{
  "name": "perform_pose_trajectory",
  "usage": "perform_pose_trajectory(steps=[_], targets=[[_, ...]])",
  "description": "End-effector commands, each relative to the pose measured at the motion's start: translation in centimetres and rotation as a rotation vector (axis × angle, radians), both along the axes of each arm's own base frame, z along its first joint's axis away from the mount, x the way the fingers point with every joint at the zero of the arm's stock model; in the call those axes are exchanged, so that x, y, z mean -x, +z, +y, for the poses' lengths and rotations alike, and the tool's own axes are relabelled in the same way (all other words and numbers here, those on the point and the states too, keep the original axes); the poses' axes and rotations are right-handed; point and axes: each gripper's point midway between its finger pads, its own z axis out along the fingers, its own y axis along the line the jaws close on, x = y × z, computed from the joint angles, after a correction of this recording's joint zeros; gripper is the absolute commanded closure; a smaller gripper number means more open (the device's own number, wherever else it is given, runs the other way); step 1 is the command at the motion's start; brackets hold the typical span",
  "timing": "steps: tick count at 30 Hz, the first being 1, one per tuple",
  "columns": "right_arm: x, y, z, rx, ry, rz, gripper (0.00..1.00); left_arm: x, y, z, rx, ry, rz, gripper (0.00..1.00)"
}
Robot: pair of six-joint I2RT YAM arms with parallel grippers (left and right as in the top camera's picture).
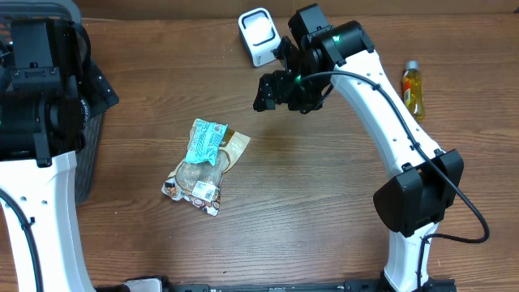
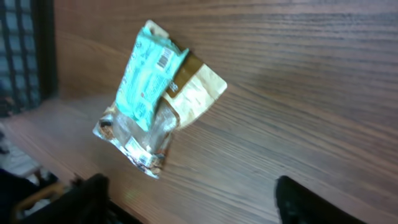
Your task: Scan the item barcode
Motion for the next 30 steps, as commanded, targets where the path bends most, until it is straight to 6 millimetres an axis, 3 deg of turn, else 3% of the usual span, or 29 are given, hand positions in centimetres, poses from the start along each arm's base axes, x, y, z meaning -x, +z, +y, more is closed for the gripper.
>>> perform_pose_trajectory(steps=[1,9,16,17,21,24,30], targets=[[-0.2,2.1,0.5,-0.051,-0.092,-0.010,0.26,-0.1,0.1,0.1,0.006,0.012,-0.010,0.00],[0.4,-0.9,3.2,-0.061,-0.141,0.044,0.34,-0.1,0.1,0.1,0.006,0.012,-0.010,0.01],[1.9,-5.0,8.9,-0.107,-0.178,0.084,0.41,-0.1,0.1,0.1,0.006,0.012,-0.010,0.00],[2.6,-6.3,10.2,-0.114,-0.192,0.105,0.43,-0.1,0.1,0.1,0.006,0.012,-0.010,0.00],[3.7,-8.4,12.5,-0.133,-0.216,0.123,0.46,-0.1,0.1,0.1,0.007,0.012,-0.010,0.00],[3.8,-9.8,12.7,-0.097,-0.297,0.116,0.52,-0.2,0.1,0.1,0.007,0.012,-0.008,0.00],[4.0,-11.5,13.4,-0.068,-0.398,0.089,0.52,-0.2,0.1,0.2,0.006,0.012,-0.008,0.01]])
